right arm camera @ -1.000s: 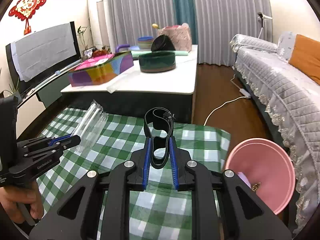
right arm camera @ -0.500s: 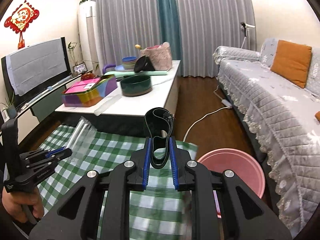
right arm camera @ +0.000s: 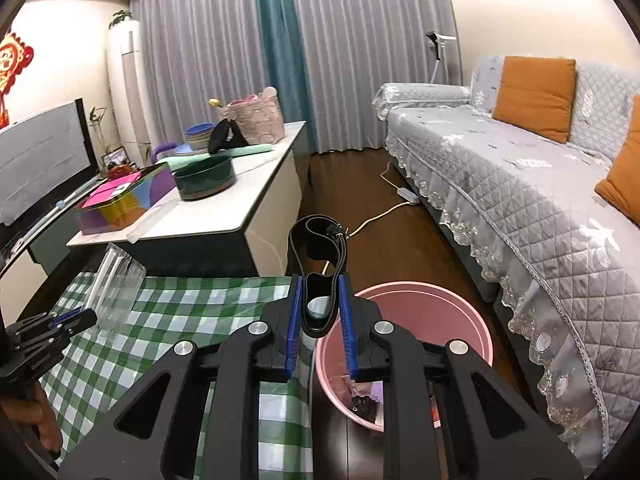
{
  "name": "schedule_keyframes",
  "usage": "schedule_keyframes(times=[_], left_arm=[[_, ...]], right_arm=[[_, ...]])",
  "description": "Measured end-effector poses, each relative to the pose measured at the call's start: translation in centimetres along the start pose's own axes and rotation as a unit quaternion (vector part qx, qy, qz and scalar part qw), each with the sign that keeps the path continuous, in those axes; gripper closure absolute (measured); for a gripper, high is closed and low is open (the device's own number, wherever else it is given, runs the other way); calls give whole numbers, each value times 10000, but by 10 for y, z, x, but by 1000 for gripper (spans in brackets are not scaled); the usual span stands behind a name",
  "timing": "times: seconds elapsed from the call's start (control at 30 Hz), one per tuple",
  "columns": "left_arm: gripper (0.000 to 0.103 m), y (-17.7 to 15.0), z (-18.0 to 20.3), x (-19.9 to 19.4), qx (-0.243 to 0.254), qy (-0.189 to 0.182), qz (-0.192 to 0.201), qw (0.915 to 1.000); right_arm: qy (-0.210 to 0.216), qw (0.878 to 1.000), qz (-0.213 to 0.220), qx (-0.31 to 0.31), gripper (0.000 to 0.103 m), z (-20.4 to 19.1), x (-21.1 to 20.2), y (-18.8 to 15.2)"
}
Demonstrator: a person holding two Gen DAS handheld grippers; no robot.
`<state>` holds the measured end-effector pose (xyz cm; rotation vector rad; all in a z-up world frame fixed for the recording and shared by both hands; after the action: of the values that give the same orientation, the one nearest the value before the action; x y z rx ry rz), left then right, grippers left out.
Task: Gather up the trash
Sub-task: 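Carry the rubber band and straws in both tools over the pink bucket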
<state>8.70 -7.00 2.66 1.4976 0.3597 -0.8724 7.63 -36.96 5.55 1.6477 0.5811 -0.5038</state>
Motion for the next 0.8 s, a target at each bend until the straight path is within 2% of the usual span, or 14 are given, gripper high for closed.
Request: schedule_keyframes(times=[0.3, 0.8], left_arm=[[94, 7, 27, 15, 168, -272, -66, 9995], [94, 38, 76, 48, 406, -651, -42, 9970]], right_arm=[[-283, 9993, 143, 209, 84, 27, 1, 7], [-631, 9969, 112, 446, 84, 66, 11, 9]])
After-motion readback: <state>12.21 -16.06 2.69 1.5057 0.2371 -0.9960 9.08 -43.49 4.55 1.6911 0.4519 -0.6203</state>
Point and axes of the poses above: each gripper's, at about its wrist camera, not at the fingertips, and x roughly the way its jaws point, z to its right, y to its top, the point moved 2 cm from there along x, roughly the way its jaws point, and after that the axes turned 10 degrees about -z, right-handed, at the moved point
